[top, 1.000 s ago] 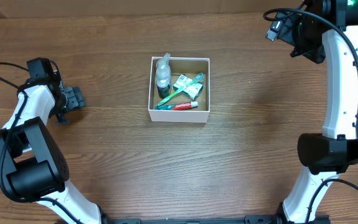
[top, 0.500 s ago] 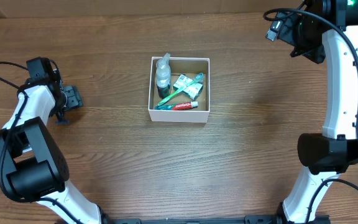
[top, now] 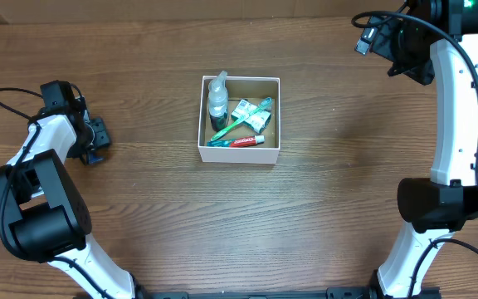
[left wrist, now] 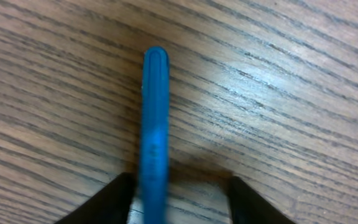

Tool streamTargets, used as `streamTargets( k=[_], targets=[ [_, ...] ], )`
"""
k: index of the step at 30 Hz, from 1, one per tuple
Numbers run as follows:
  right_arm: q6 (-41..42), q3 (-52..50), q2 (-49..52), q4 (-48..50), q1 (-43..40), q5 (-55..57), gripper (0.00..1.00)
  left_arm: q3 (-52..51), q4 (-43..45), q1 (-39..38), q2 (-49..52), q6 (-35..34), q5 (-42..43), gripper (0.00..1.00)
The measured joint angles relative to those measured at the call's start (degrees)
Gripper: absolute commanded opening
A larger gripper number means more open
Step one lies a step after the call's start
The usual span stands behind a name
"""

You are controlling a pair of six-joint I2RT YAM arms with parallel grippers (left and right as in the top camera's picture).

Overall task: Pack container
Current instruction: 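Lower the left gripper and grasp the blue razor handle, then carry the razor right and lower it into the box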

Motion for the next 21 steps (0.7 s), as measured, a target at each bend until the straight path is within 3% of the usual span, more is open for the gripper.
streamTargets(
  k=[6, 13, 21],
  targets=[
    [0.0, 0.0, 0.0, 0.0, 0.0, 0.0, 1.00, 0.3, -1.7, 0.0, 0.0, -1.0, 0.7, 0.19],
    [0.0, 0.0, 0.0, 0.0, 0.0, 0.0, 1.00, 3.7, -11.6, 0.0, 0.9, -1.3, 6.0, 0.05],
    [0.0, 0.0, 0.0, 0.0, 0.0, 0.0, 1.00, 16.4, -25.9, 0.0, 2.2, -1.4, 9.6, 0.04]
  ],
)
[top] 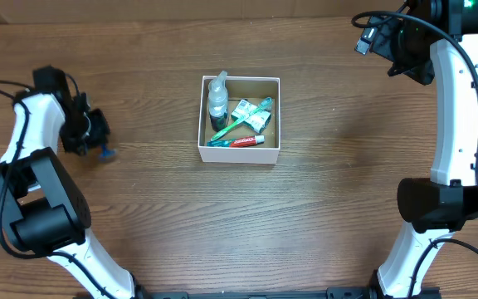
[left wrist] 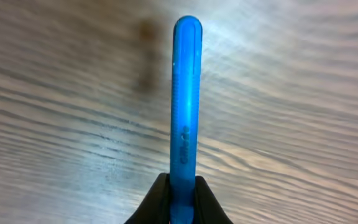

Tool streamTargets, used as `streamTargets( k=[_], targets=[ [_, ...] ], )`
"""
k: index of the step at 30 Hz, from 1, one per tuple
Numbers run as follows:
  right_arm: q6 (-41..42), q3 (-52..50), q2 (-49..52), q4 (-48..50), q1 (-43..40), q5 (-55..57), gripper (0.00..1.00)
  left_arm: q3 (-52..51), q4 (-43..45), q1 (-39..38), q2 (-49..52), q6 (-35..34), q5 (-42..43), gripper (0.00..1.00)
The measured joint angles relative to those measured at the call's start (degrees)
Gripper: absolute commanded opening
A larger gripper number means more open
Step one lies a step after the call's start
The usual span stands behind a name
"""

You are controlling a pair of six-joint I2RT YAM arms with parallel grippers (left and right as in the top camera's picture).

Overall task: Pack container
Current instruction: 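Carry the razor right and lower it into the box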

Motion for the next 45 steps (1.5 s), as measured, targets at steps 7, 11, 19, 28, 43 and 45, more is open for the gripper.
streamTargets(
  k=[7, 11, 19, 28, 43, 45],
  targets=[
    [0.0, 0.0, 0.0, 0.0, 0.0, 0.0, 1.00, 12.4, -10.3, -0.3, 0.0, 0.2, 5.2, 0.04],
    [0.0, 0.0, 0.0, 0.0, 0.0, 0.0, 1.00, 18.2, -13.8, -2.6, 0.0, 1.9, 9.1, 0.04],
    [0.0, 0.0, 0.0, 0.0, 0.0, 0.0, 1.00, 28.1, -17.7, -16.5, 0.0, 9.3, 10.8, 0.04],
    [0.0, 0.0, 0.0, 0.0, 0.0, 0.0, 1.00, 30.6, -18.4, -33.1, 0.0, 21.7, 8.5, 0.04],
    [0.0, 0.0, 0.0, 0.0, 0.0, 0.0, 1.00, 30.0, -17.9, -41.2, 0.4, 42.5, 7.6, 0.05],
    [0.0, 0.0, 0.0, 0.0, 0.0, 0.0, 1.00, 28.9, -17.9, -41.2, 1.3, 44.2, 7.6, 0.05]
  ],
)
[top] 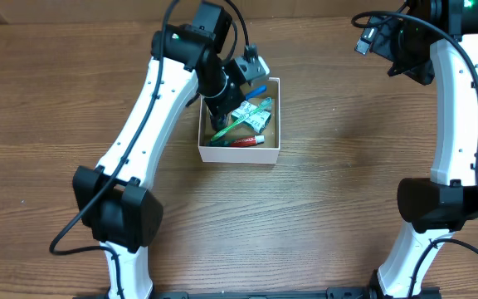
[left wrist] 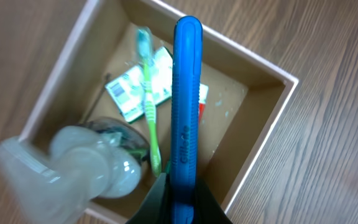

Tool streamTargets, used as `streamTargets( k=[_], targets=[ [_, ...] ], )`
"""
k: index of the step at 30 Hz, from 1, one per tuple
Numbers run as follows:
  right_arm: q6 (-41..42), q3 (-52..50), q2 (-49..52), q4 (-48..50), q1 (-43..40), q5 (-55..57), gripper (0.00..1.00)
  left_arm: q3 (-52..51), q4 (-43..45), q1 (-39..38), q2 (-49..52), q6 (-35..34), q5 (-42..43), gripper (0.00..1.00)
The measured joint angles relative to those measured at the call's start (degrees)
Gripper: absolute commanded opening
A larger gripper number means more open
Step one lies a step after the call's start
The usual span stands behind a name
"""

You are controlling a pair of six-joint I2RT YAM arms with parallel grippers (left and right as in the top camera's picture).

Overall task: Pack container
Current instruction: 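Carry the razor right and lower it into the box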

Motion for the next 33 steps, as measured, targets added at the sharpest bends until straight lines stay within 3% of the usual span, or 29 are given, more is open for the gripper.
streamTargets(
  k=[9, 10, 13, 19, 24, 33],
  targets=[
    [0.0, 0.0, 0.0, 0.0, 0.0, 0.0, 1.00, -5.3, 0.0, 0.0, 7.1, 4.1, -2.0, 0.05],
    [0.0, 0.0, 0.0, 0.0, 0.0, 0.0, 1.00, -5.8, 0.0, 0.0, 7.8, 4.3, -2.6, 0.08],
    [0.0, 0.0, 0.0, 0.0, 0.0, 0.0, 1.00, -6.2, 0.0, 0.0, 8.9, 4.8, -3.4, 0.35],
    [0.0, 0.0, 0.0, 0.0, 0.0, 0.0, 1.00, -6.3, 0.0, 0.0, 9.2, 5.5, -4.2, 0.56],
    [0.0, 0.0, 0.0, 0.0, 0.0, 0.0, 1.00, -6.3, 0.0, -0.2, 9.2, 5.6, -4.3, 0.62],
    [0.0, 0.0, 0.0, 0.0, 0.0, 0.0, 1.00, -6.3, 0.0, -3.3, 9.1, 5.6, -5.4, 0.63]
  ],
)
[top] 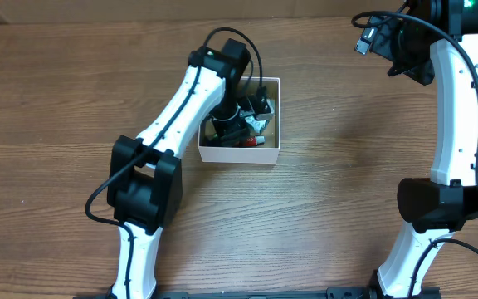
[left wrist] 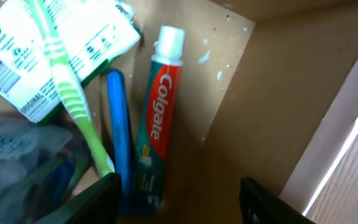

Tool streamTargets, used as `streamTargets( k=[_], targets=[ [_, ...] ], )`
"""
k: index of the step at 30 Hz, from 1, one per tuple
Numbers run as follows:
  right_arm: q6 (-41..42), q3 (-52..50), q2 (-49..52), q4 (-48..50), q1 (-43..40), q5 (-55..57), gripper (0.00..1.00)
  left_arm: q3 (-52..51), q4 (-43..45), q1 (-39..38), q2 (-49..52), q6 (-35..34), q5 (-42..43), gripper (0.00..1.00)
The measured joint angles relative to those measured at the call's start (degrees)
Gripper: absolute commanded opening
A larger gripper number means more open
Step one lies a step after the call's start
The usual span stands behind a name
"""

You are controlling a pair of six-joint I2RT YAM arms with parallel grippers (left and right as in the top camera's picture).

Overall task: Pack container
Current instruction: 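Carry the razor right and lower it into the box, then release the razor and pull the left gripper back toward its base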

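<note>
The white cardboard box [top: 237,153] stands mid-table. My left gripper [top: 241,115] is down inside it, open, with nothing between its black fingers [left wrist: 98,200]. In the left wrist view the blue toothbrush [left wrist: 118,140] lies on the box floor [left wrist: 260,99] between a green toothbrush [left wrist: 67,81] and a Colgate toothpaste tube [left wrist: 157,121]. A white and green packet [left wrist: 48,37] lies under the green brush. My right gripper [top: 370,36] hangs high at the far right, away from the box; its jaws cannot be made out.
The box's white right wall [left wrist: 353,93] runs close beside my left gripper's right finger. A blurred dark shape [left wrist: 17,155] fills the box's left side. My left arm [top: 181,100] crosses the table over the box. Bare wood table [top: 347,191] surrounds the box.
My left gripper was shut on the blue toothbrush above the box. Now it is open, lower inside the box, and the blue toothbrush lies on the floor beside the toothpaste.
My left gripper stood open around the blue toothbrush on the table at the far left. Then it was shut on the brush there. Later it held the brush over the box, and now the brush lies released inside. The right arm stayed put throughout.
</note>
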Motion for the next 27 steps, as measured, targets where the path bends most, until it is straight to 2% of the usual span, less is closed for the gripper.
streamTargets(
  k=[5, 6, 7, 8, 14, 20, 27],
  targets=[
    [0.0, 0.0, 0.0, 0.0, 0.0, 0.0, 1.00, 0.0, 0.0, -0.3, -2.8, 0.0, -0.7, 0.67],
    [0.0, 0.0, 0.0, 0.0, 0.0, 0.0, 1.00, 0.0, 0.1, -0.3, -4.2, 0.0, -0.9, 0.73],
    [0.0, 0.0, 0.0, 0.0, 0.0, 0.0, 1.00, 0.0, 0.2, -0.3, -5.4, 0.0, -1.0, 0.91],
    [0.0, 0.0, 0.0, 0.0, 0.0, 0.0, 1.00, 0.0, 0.3, -0.3, -7.1, 0.0, -1.0, 1.00],
    [0.0, 0.0, 0.0, 0.0, 0.0, 0.0, 1.00, 0.0, 1.8, -0.3, -18.9, -4.9, -1.6, 1.00],
    [0.0, 0.0, 0.0, 0.0, 0.0, 0.0, 1.00, 0.0, 0.6, -0.3, -31.5, -20.8, -8.8, 1.00],
    [0.0, 0.0, 0.0, 0.0, 0.0, 0.0, 1.00, 0.3, -9.7, -0.3, -48.9, -36.9, -17.5, 1.00]
  ],
)
